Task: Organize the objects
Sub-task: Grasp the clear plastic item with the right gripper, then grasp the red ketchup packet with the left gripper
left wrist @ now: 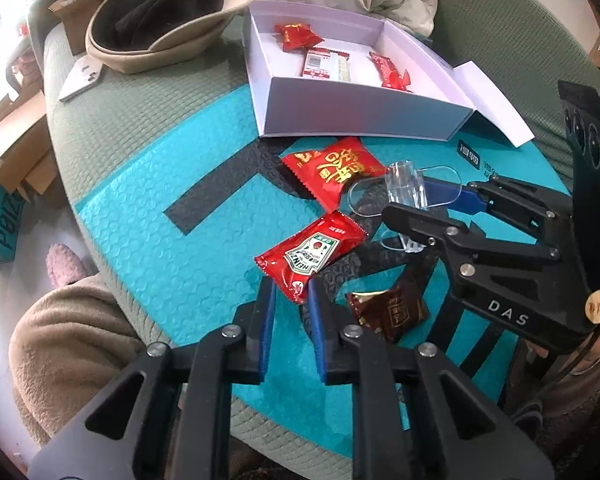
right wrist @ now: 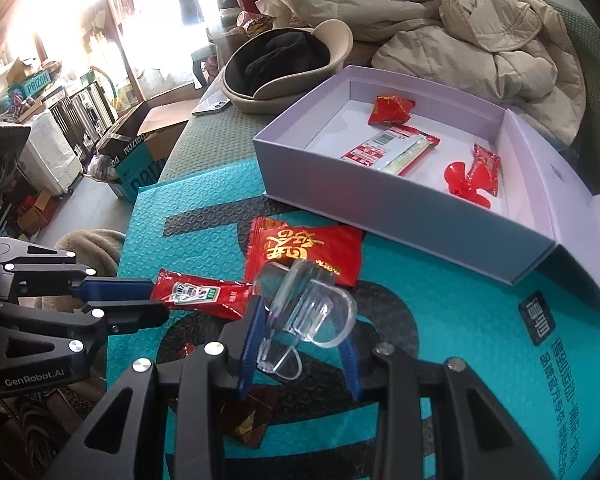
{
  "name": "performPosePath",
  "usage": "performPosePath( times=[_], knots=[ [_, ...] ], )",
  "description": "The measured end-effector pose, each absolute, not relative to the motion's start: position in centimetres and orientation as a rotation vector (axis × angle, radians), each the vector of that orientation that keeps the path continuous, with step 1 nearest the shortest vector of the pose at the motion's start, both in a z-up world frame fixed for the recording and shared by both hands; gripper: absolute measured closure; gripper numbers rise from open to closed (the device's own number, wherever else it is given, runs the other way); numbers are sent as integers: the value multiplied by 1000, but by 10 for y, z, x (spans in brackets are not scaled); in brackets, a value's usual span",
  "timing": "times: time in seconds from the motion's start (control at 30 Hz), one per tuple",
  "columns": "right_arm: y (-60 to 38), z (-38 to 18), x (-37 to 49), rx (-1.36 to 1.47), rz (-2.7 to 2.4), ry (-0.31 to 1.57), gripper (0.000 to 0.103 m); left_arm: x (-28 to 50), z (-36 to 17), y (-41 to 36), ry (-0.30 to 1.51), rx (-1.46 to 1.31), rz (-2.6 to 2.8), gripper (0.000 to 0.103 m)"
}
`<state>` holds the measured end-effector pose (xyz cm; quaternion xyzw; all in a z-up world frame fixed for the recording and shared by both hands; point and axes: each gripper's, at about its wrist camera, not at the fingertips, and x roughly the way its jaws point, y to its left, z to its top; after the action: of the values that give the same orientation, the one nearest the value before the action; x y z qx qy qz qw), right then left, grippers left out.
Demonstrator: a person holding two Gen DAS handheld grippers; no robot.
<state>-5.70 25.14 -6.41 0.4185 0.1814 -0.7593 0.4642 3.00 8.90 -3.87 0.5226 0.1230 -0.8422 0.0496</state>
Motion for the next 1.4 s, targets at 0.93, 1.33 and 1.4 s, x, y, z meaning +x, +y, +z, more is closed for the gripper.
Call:
performPosePath(
  times=[0.93, 1.33, 1.4],
  knots=[
    [248, -81, -67, 1140, -1823, 438, 60, -5, -57, 109, -114, 1729, -2706, 69],
    [247, -85, -65, 1114, -1824, 441, 61, -7, -61, 109, -113, 1658, -2748, 64],
    [246, -85, -63, 1103, -1812, 446, 66, -5, -60, 113, -128, 1666, -2762, 75]
  ],
)
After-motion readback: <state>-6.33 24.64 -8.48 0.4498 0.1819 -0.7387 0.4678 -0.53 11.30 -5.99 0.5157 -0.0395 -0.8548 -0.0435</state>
